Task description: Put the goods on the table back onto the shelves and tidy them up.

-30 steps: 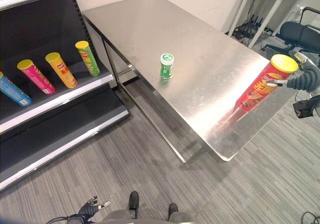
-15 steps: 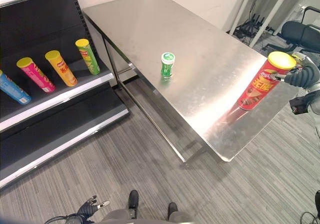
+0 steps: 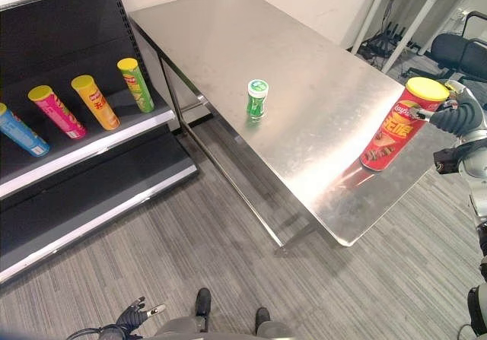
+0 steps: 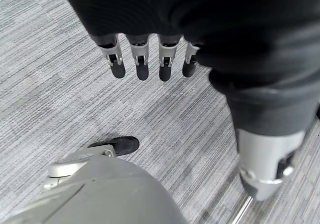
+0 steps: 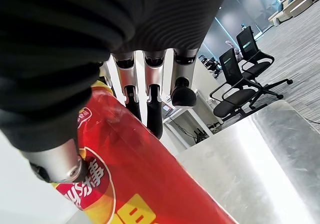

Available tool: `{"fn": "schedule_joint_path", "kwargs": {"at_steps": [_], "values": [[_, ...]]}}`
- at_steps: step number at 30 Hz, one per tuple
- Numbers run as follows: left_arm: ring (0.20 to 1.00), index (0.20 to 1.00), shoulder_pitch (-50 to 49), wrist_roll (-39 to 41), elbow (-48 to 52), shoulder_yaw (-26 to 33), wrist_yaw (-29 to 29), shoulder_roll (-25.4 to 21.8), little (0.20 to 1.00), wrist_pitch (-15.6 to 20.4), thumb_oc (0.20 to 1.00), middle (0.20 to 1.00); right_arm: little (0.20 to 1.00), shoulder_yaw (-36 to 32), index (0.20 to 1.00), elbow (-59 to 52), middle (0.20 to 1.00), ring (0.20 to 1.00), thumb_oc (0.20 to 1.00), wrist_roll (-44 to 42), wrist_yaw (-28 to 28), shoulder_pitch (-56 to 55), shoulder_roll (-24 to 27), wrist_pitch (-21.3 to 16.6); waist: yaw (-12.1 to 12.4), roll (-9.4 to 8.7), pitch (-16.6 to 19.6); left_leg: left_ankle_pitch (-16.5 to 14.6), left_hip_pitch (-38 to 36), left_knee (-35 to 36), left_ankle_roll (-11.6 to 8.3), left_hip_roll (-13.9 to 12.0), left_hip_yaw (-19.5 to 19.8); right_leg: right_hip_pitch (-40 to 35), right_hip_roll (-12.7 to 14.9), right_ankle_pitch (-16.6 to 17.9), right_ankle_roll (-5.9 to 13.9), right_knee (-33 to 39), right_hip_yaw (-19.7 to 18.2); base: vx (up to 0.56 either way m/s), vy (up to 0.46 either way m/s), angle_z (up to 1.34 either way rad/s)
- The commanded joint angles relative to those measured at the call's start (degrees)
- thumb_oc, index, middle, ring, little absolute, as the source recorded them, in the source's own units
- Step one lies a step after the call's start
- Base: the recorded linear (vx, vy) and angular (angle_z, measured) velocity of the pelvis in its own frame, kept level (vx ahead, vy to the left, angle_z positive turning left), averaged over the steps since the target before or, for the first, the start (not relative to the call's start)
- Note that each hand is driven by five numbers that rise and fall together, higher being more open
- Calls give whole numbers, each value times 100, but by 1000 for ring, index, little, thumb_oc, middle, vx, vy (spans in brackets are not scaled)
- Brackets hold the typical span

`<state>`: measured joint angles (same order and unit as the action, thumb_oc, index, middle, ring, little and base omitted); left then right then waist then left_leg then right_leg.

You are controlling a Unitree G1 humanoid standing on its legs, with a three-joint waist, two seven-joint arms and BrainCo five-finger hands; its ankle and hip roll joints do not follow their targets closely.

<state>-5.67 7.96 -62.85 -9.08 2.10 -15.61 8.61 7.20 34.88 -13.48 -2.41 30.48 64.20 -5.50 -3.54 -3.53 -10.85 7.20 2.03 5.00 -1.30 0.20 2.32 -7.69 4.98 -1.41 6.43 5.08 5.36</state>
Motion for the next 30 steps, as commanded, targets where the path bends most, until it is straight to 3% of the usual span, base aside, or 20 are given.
{"fn": "schedule_joint_path", "kwargs": {"at_steps": [1,8,13,22,30], "values": [[1000,1000,262,157,133,-128,44,-196,1000,91,1000,1000,200,-438,200,-540,200,200,200,-217,-278,-65,-145,-314,312,-130,85,-1359,-264,-760,-533,-596,-77,399,509,-509,418,-542,206,0,0,0],[1000,1000,324,58,172,88,91,-201,1000,101,1000,1000,200,-1831,200,-1897,200,200,200,-729,-720,-764,-814,-870,282,-39,114,-1406,-294,-764,-501,-608,-46,382,503,-560,414,-563,206,2,-11,0],[1000,1000,300,35,216,227,105,-237,1000,101,1000,1000,200,-2355,200,-2685,200,200,200,-989,-817,-859,-1167,-1127,300,14,176,-1433,-335,-770,-505,-638,-34,332,486,-635,403,-597,243,11,-43,1],[1000,1000,196,80,315,298,75,-243,1000,106,1000,1000,200,-2457,200,-3565,200,200,200,-1276,-653,-669,-1199,-1370,367,58,219,-1362,-374,-759,-635,-770,88,236,388,-771,320,-678,359,-1,-66,10],[1000,1000,125,385,552,330,57,-261,1000,156,1000,1000,200,-2184,200,-3930,200,200,200,-1674,-377,-140,-914,-1518,569,43,59,-1143,22,-972,-843,-845,644,234,181,-985,110,-769,601,-64,-98,24]]}}
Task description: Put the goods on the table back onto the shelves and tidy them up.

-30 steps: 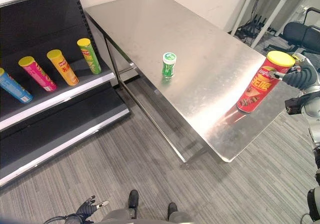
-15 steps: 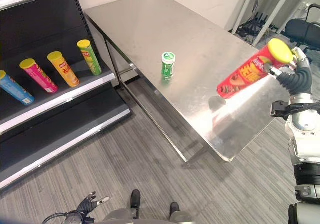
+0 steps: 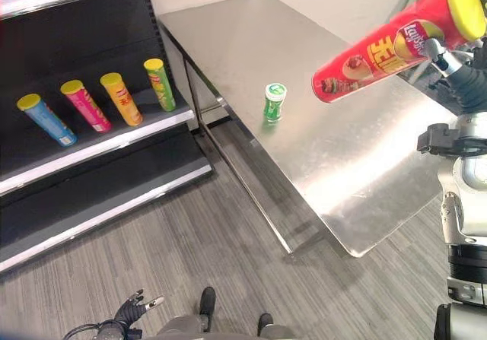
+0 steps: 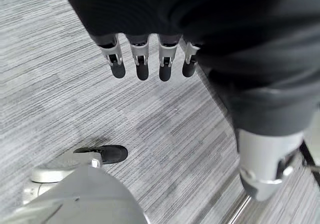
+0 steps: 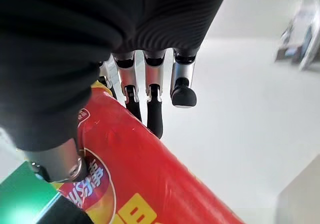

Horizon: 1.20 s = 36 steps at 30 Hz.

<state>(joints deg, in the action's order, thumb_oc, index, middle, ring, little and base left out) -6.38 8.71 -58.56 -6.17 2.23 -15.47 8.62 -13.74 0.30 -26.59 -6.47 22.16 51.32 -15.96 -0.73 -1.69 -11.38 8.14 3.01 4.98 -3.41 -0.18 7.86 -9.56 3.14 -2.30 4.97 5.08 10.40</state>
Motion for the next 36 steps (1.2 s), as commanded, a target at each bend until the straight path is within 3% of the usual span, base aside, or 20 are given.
{"fn": "schedule_joint_path", "kwargs": {"at_steps": [1,3,4,5,8,11,15,16,17,19,21,22,23,24,26,29,30,32,36], "values": [[1000,1000,180,357,155,51,44,-265,1000,160,1000,1000,200,-94,200,-494,200,200,200,-337,29,709,418,-475,316,-151,93,-1213,-2,-1028,-665,-813,92,408,364,-922,233,-762,150,-60,-19,44],[1000,1000,145,430,169,75,29,-225,1000,163,1000,1000,200,-129,200,-572,200,200,200,-290,23,712,478,-475,318,-160,47,-1107,113,-1126,-773,-960,3,326,372,-969,204,-754,368,-37,64,51],[1000,1000,122,438,153,122,20,-211,1000,167,1000,1000,200,-189,200,-627,200,200,200,-278,36,665,501,-478,318,-166,14,-963,166,-1128,-864,-1163,-108,267,426,-951,232,-755,505,-27,96,66],[1000,1000,122,437,152,119,20,-214,1000,167,1000,1000,200,-200,200,-637,200,200,200,-277,35,652,498,-474,311,-165,8,-955,157,-1116,-869,-1167,-96,254,420,-949,230,-749,518,-19,139,68],[1000,1000,126,368,92,192,51,-258,1000,179,1000,1000,200,-229,200,-756,200,200,200,-158,74,580,537,-429,269,-151,30,-815,181,-1020,-929,-1547,-328,196,577,-901,350,-737,683,-4,200,39],[1000,1000,114,243,62,207,74,-315,1000,180,1000,1000,200,-273,200,-766,200,200,200,-32,51,505,540,-400,219,-32,174,-876,91,-874,-932,-1631,-431,167,807,-740,518,-660,759,38,330,38],[1000,1000,171,73,142,162,59,-408,1000,200,1000,1000,200,-335,200,-777,200,200,200,99,73,295,348,-252,175,14,294,-1189,62,-896,-817,-1247,-551,289,1479,-197,788,-622,815,12,427,38],[1000,1000,159,11,153,157,78,-461,1000,202,1000,1000,200,-285,200,-775,200,200,200,183,51,306,272,-226,190,-22,305,-1328,94,-985,-704,-1036,-557,361,1679,-5,841,-643,782,-12,411,43],[1000,1000,158,-14,209,188,104,-516,1000,209,1000,1000,200,-177,200,-772,200,200,200,310,15,365,228,-192,193,-105,295,-1447,179,-1145,-576,-791,-620,496,1961,419,948,-729,706,-11,415,34],[1000,1000,156,20,297,251,89,-598,1000,216,1000,1000,200,-46,200,-831,200,200,200,347,49,400,167,-171,212,-86,267,-1544,262,-1278,-433,-591,-716,638,2104,428,872,-856,658,-23,379,15],[1000,1000,180,-22,363,329,81,-681,1000,194,1000,1000,200,81,200,-898,200,200,200,438,117,407,177,-120,220,-57,238,-1601,361,-1360,-312,-461,-730,811,1947,188,748,-1170,308,19,322,-3],[1000,1000,202,-21,375,321,72,-707,1000,194,1000,1000,200,74,200,-927,200,200,200,430,188,329,208,-103,186,-60,227,-1582,324,-1310,-277,-401,-670,861,1659,-43,693,-1274,-24,59,193,0],[1000,1000,202,-21,375,320,72,-708,1000,194,1000,1000,200,72,200,-928,200,200,200,430,189,327,208,-102,189,-61,233,-1579,328,-1306,-277,-401,-672,870,1659,-43,693,-1277,-27,117,213,23],[1000,1000,229,28,424,327,24,-753,1000,180,1000,1000,200,93,200,-942,200,200,200,384,263,292,285,-73,164,-94,194,-1532,311,-1272,-225,-271,-529,917,1178,-350,658,-1298,-438,117,153,23],[1000,1000,253,79,411,302,-34,-734,1000,153,1000,1000,200,181,200,-1014,200,200,200,314,398,270,358,-59,101,-188,126,-1570,242,-1262,-128,-111,-356,1109,560,-579,504,-1253,-814,152,143,33],[1000,1000,353,140,385,262,-68,-663,1000,114,1000,1000,200,269,200,-1045,200,200,200,253,491,263,437,-65,42,-295,-28,-1599,173,-1312,-56,199,-23,1358,-132,-520,292,-1122,-1145,130,48,75],[1000,1000,406,128,359,228,-74,-637,1000,101,1000,1000,200,318,200,-1052,200,200,200,264,499,291,422,-98,33,-319,-92,-1632,154,-1381,-60,277,74,1413,-242,-497,256,-1142,-1162,145,17,89],[1000,1000,471,107,404,157,-105,-575,1000,132,1000,1000,200,348,200,-1202,200,200,200,282,596,313,507,-44,49,-367,-176,-1734,142,-1561,-96,405,209,1244,-192,-570,127,-1109,-1055,166,-38,69],[1000,1000,436,260,434,208,-81,-426,1000,105,1000,1000,200,618,200,-1351,200,200,200,379,725,392,609,34,64,-322,-288,-1993,254,-2379,-281,230,206,1067,-141,-790,-8,-1256,-745,177,-56,71]]}}
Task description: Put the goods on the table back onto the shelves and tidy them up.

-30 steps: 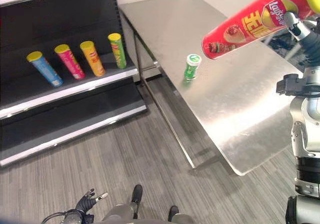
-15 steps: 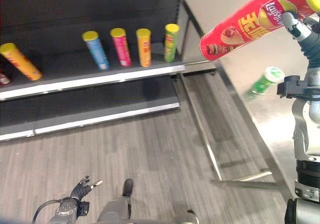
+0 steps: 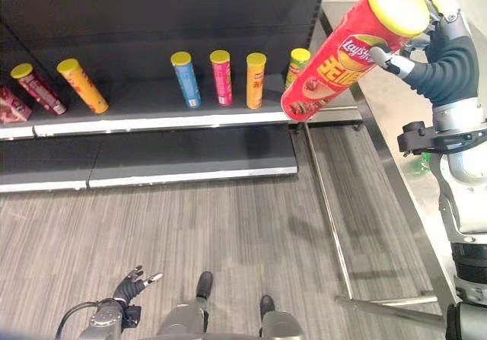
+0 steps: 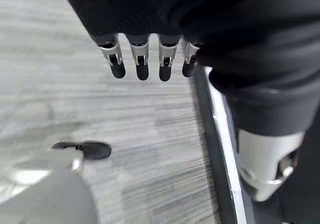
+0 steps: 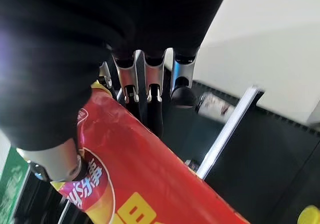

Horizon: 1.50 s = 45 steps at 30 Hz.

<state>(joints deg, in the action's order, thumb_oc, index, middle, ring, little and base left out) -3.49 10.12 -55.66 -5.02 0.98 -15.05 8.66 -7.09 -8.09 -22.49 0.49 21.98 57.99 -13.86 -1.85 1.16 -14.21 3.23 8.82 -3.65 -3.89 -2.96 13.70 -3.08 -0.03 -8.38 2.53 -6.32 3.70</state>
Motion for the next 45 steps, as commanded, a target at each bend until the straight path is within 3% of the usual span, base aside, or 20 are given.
{"fn": "schedule_joint_path", "kwargs": {"at_steps": [1,3,5,7,8,12,14,16,17,19,21,24,25,30,32,35,38,40,42,45], "values": [[1000,1000,101,129,158,89,56,-425,1000,86,1000,1000,200,56,200,-578,200,200,200,39,119,403,13,-118,203,-579,-83,-1195,-94,-2047,-361,335,-601,188,241,-286,183,-76,89,146,69,41],[1000,1000,55,214,220,118,60,-390,1000,74,1000,1000,200,181,200,-621,200,200,200,81,180,428,29,-83,216,-530,-148,-1004,63,-2220,-398,170,-720,56,267,-323,182,-25,195,130,75,35],[1000,1000,-53,248,203,179,95,-386,1000,94,1000,1000,200,355,200,-652,200,200,200,80,281,450,-44,-36,283,-564,-52,-1016,89,-1581,-430,-238,-748,-51,435,-379,313,138,183,247,143,38],[1000,1000,-100,236,161,175,124,-395,1000,102,1000,1000,200,409,200,-628,200,200,200,54,299,407,-161,-51,331,-533,59,-612,231,-887,-536,-529,-553,-103,547,-442,408,215,121,320,256,4],[1000,1000,-103,192,98,158,162,-431,1000,125,1000,1000,200,441,200,-503,200,200,200,170,216,392,-226,-82,373,-456,126,-212,489,-295,-648,-756,-326,-230,661,-516,514,309,6,247,224,8],[1000,1000,-137,83,160,70,165,-498,1000,142,1000,1000,200,394,200,-462,200,200,200,336,106,259,-365,-78,387,-367,189,-33,765,236,-777,-904,-546,-456,957,-574,683,444,-30,277,352,15],[1000,1000,-210,-35,252,17,128,-530,1000,149,1000,1000,200,435,200,-480,200,200,200,480,85,264,-420,-23,415,-187,282,9,636,304,-795,-969,-609,-548,1147,-502,809,474,-71,272,500,-6],[1000,1000,-165,-99,363,-32,118,-594,1000,167,1000,1000,200,537,200,-449,200,200,200,758,53,308,-716,36,412,-126,341,-137,585,-89,-744,-716,-629,-537,1705,-51,1104,488,-30,264,550,-4],[1000,1000,-168,-99,365,-28,118,-598,1000,166,1000,1000,200,540,200,-451,200,200,200,763,51,309,-724,38,418,-144,344,-156,595,-118,-735,-699,-643,-537,1725,-46,1115,498,-37,142,279,-11],[1000,1000,-143,-193,314,9,140,-684,1000,143,1000,1000,200,675,200,-364,200,200,200,847,41,320,-958,85,421,-229,397,-409,593,-428,-577,-480,-887,-347,2089,493,1208,422,-133,179,389,-23],[1000,1000,-134,-224,306,72,136,-806,1000,116,1000,1000,200,772,200,-314,200,200,200,971,69,302,-1036,163,390,-277,398,-624,552,-601,-412,-250,-1074,-130,2358,1178,1108,184,-252,156,444,-34],[1000,1000,-145,-336,270,138,151,-930,1000,94,1000,1000,200,914,200,-253,200,200,200,993,62,385,-1158,161,419,-256,394,-803,565,-745,-218,-71,-1235,-1,2530,1530,1013,7,42,107,307,-34],[1000,1000,-146,-344,275,145,141,-961,1000,82,1000,1000,200,922,200,-253,200,200,200,977,81,362,-1140,148,386,-266,389,-822,552,-735,-194,-32,-1241,46,2434,1587,984,-24,-32,140,234,-18],[1000,1000,-117,-280,337,150,67,-1013,1000,50,1000,1000,200,934,200,-136,200,200,200,947,166,392,-957,229,244,-252,291,-936,274,-527,50,189,-1194,796,1223,640,852,81,-298,151,207,13],[1000,1000,-70,-211,314,131,39,-957,1000,19,1000,1000,200,1069,200,-45,200,200,200,884,181,534,-901,213,165,-298,83,-1052,17,-509,149,389,-1047,1268,638,552,801,36,-387,193,168,8],[1000,1000,11,-171,266,64,1,-807,1000,-5,1000,1000,200,1230,200,35,200,200,200,792,210,668,-832,195,91,-440,-112,-1217,-347,-529,271,755,-730,1646,86,677,740,208,-285,254,114,26],[1000,1000,73,-176,225,-3,-13,-731,1000,-19,1000,1000,200,1279,200,45,200,200,200,786,236,717,-755,210,70,-488,-212,-1311,-514,-592,311,936,-481,1760,-81,731,747,216,-276,287,27,53],[1000,1000,165,-186,216,-146,-33,-708,1000,2,1000,1000,200,1270,200,6,200,200,200,740,225,779,-601,186,104,-552,-253,-1448,-625,-673,272,1019,-257,1663,65,632,642,93,15,355,-87,25],[1000,1000,203,-259,216,-287,-42,-684,1000,-1,1000,1000,200,1269,200,27,200,200,200,802,225,760,-475,179,121,-516,-216,-1772,-800,-844,108,857,-184,1598,148,440,440,-142,175,362,-139,83],[1000,1000,108,-116,456,-318,-86,-668,1000,16,1000,1000,200,1250,200,-41,200,200,200,878,213,689,-336,183,57,-415,-190,-1631,-668,-1763,-188,622,-291,1462,267,288,307,-217,419,209,-65,71]]}}
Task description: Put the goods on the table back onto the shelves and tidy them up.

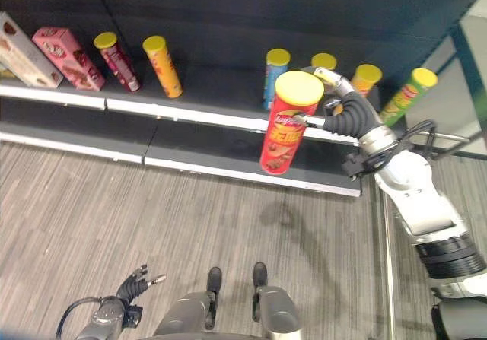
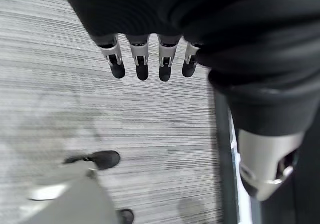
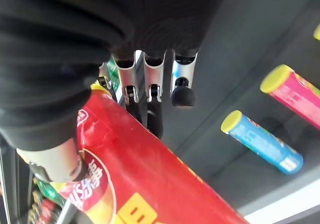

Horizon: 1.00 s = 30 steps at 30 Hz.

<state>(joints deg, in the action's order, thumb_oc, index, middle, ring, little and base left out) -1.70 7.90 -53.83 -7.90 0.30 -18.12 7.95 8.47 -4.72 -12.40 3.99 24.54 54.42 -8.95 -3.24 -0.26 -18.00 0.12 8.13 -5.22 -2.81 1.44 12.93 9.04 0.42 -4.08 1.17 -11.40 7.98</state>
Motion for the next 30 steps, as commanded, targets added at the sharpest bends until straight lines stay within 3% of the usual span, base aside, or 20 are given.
{"fn": "schedule_joint_path", "kwargs": {"at_steps": [1,2,3,5,8,10,12,13,15,21,24,28,30], "values": [[1000,1000,-72,106,273,-29,-18,-361,1000,86,1000,1000,200,-306,200,-378,200,200,200,-131,-137,433,20,-307,189,-275,196,-1317,-590,-1607,-295,187,-209,256,227,-141,443,293,-3,248,-1,65],[1000,1000,-128,113,341,-38,-33,-290,1000,78,1000,1000,200,-242,200,-357,200,200,200,-129,-124,472,25,-302,221,-172,78,-962,-251,-2570,-376,16,-423,-98,188,-290,331,399,36,211,32,54],[1000,1000,-142,144,358,-1,-13,-267,1000,62,1000,1000,200,-234,200,-340,200,200,200,-107,-126,465,52,-275,224,-160,50,-770,-67,-2829,-364,-36,-510,-242,198,-352,301,454,80,294,41,74],[1000,1000,-201,222,419,28,11,-248,1000,47,1000,1000,200,-150,200,-281,200,200,200,-31,-86,503,81,-211,302,-177,-10,-804,336,-2972,-277,-163,-637,-497,257,-469,318,514,11,272,59,47],[1000,1000,-291,193,463,22,28,-279,1000,66,1000,1000,200,-86,200,-191,200,200,200,-30,-118,582,41,-210,416,-218,49,-863,541,-1969,-365,-525,-615,-680,438,-587,429,613,-179,304,130,-22],[1000,1000,-355,220,490,3,51,-316,1000,97,1000,1000,200,-44,200,-29,200,200,200,8,-193,611,-53,-244,534,-109,138,-314,677,-853,-566,-708,-314,-870,483,-675,512,752,-394,362,249,-22],[1000,1000,-440,219,454,18,96,-349,1000,128,1000,1000,200,-101,200,88,200,200,200,185,-335,556,-183,-242,662,48,187,161,912,-173,-765,-708,219,-1143,616,-761,641,850,-685,458,411,-45],[1000,1000,-475,153,312,16,81,-338,1000,139,1000,1000,200,-84,200,93,200,200,200,223,-321,594,-185,-240,651,121,271,10,774,37,-732,-730,348,-1138,667,-789,687,797,-819,353,332,-49],[1000,1000,-460,143,283,6,71,-318,1000,135,1000,1000,200,-142,200,95,200,200,200,309,-352,542,-246,-186,655,156,304,8,711,-2,-735,-717,318,-1185,765,-748,736,806,-854,211,237,-67],[1000,1000,-470,-20,297,242,167,-540,1000,124,1000,1000,200,14,200,97,200,200,200,526,-406,713,-705,-107,753,14,339,-622,849,-798,-359,-300,-463,-946,1632,-178,1133,877,-1074,194,324,-53],[1000,1000,-510,-5,316,307,210,-565,1000,123,1000,1000,200,109,200,209,200,200,200,733,-439,769,-766,-47,754,3,318,-822,924,-1067,-180,-185,-667,-774,1875,115,1168,676,-1056,106,231,-28],[1000,1000,-509,128,384,432,343,-614,1000,105,1000,1000,200,364,200,466,200,200,200,1071,-687,1117,-926,-12,802,60,202,-907,902,-1080,-95,-235,-810,-513,1929,379,1044,301,-786,37,81,-20],[1000,1000,-488,195,345,455,362,-621,1000,116,1000,1000,200,418,200,526,200,200,200,1156,-745,1257,-999,-10,765,58,74,-896,783,-929,-86,-253,-773,-68,1527,231,1003,304,-726,-3,-25,-18]]}}
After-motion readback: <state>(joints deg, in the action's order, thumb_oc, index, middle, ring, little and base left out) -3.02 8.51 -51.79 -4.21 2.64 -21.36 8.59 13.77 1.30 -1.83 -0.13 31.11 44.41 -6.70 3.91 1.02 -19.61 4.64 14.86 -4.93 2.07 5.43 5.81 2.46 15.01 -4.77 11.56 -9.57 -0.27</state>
